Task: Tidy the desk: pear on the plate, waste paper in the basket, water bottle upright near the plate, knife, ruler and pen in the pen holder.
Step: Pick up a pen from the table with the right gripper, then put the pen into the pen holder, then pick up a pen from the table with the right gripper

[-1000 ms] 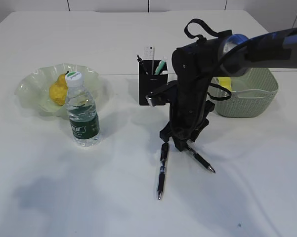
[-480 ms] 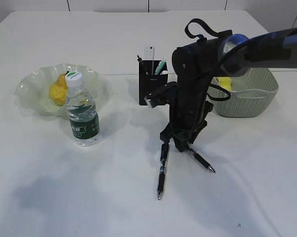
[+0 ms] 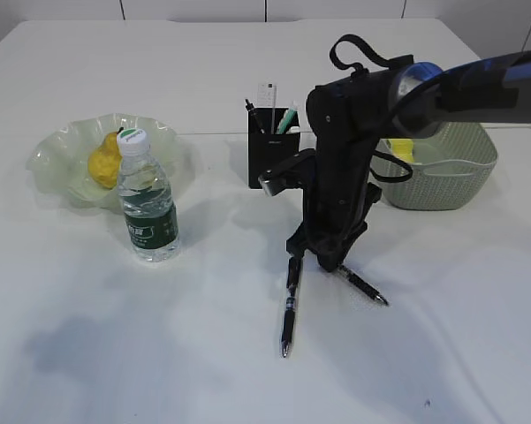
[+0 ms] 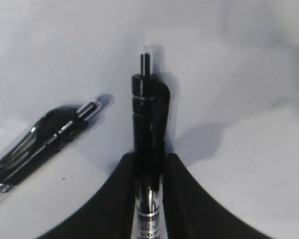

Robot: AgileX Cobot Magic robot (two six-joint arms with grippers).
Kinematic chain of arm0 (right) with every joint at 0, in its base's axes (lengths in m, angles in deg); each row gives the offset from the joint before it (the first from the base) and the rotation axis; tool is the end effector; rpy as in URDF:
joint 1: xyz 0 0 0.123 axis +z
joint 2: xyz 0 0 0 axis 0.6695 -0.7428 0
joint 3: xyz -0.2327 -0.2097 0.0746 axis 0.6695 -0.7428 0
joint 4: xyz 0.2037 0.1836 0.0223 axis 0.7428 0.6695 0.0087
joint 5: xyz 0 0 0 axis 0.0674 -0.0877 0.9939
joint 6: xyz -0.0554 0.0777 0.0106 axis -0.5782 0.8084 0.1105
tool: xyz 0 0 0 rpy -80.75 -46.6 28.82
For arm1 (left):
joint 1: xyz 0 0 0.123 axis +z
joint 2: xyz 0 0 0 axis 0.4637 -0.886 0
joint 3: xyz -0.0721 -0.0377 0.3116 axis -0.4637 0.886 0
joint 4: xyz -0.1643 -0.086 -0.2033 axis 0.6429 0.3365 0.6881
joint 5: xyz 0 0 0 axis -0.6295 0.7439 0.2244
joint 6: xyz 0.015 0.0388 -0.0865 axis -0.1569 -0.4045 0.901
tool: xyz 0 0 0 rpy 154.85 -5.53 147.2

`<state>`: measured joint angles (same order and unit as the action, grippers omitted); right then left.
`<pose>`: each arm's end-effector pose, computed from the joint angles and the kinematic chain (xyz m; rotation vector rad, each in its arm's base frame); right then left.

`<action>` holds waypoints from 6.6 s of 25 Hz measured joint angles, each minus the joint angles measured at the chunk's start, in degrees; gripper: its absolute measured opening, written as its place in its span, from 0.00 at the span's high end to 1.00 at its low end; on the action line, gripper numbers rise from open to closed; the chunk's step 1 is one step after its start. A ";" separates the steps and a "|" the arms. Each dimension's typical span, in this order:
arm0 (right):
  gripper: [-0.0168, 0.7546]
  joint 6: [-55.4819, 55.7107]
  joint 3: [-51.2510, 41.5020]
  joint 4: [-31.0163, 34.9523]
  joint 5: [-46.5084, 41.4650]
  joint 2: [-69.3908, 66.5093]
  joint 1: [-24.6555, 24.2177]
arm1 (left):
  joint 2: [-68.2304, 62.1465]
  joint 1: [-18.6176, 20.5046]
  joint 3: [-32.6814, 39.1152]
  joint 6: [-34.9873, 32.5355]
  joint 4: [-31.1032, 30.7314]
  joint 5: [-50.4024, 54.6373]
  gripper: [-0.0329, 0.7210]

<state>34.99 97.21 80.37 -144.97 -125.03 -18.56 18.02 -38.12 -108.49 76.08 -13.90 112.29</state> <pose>0.4567 0.1930 0.1326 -0.9938 2.9514 -0.0753 0.1518 -0.0330 0.2877 0.0909 2.5334 -0.1880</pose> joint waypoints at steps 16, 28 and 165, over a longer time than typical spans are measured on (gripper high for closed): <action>0.88 -0.12 -0.01 2.25 -1.52 1.34 0.00 | 0.00 0.00 0.00 0.00 0.00 0.01 0.36; 0.88 -1.74 -0.01 8.27 -0.21 12.02 -1.59 | 0.00 0.00 0.00 0.00 0.00 0.01 0.36; 0.48 42.70 7.92 6.95 -8.58 -0.64 4.49 | 0.00 0.00 0.00 0.00 -2.35 -0.42 0.36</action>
<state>77.70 105.13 87.32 -153.56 -125.66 -14.07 18.02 -38.12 -108.49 76.08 -16.25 111.87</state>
